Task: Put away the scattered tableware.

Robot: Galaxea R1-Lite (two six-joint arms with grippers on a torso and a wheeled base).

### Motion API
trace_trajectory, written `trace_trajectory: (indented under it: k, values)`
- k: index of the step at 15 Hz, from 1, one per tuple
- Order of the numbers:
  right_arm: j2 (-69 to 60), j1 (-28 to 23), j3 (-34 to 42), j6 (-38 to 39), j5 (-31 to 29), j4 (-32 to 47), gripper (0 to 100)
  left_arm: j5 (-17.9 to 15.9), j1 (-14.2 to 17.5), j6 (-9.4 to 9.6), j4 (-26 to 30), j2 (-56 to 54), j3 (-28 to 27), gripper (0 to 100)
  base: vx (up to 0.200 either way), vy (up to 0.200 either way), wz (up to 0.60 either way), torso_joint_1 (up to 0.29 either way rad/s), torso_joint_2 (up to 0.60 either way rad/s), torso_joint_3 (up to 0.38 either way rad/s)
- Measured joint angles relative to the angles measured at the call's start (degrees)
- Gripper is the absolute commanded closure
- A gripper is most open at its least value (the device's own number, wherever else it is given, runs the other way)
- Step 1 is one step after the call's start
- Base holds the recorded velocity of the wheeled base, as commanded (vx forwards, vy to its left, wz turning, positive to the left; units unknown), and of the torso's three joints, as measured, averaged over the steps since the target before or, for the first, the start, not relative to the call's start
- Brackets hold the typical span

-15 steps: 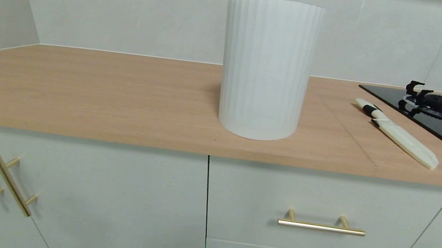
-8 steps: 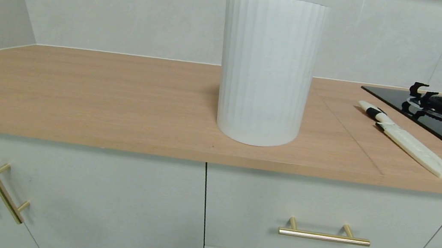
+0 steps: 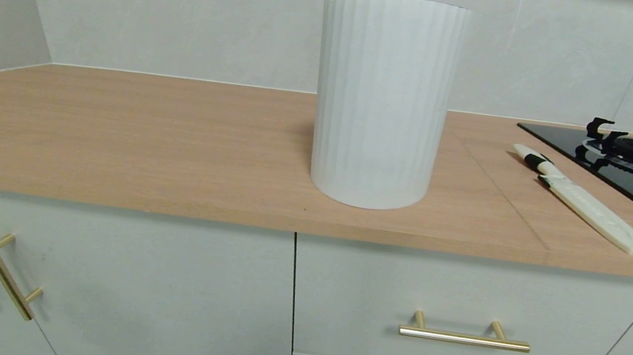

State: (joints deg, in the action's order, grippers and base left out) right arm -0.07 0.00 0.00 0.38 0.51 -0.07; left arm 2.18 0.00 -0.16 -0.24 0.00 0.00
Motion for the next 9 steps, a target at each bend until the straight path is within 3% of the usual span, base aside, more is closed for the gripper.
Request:
trace_trajectory:
  k: [5, 9]
  values:
    - [0.0, 0.0, 0.0, -0.1, 0.0, 0.0, 0, 0.0, 0.0, 0.0, 0.0, 0.0, 0.0, 0, 0.0, 0.0, 0.0, 0.001, -0.02, -0.005]
    - [0.0, 0.0, 0.0, -0.1, 0.0, 0.0, 0, 0.0, 0.0, 0.0, 0.1, 0.0, 0.0, 0, 0.0, 0.0, 0.0, 0.083, -0.25, -0.265]
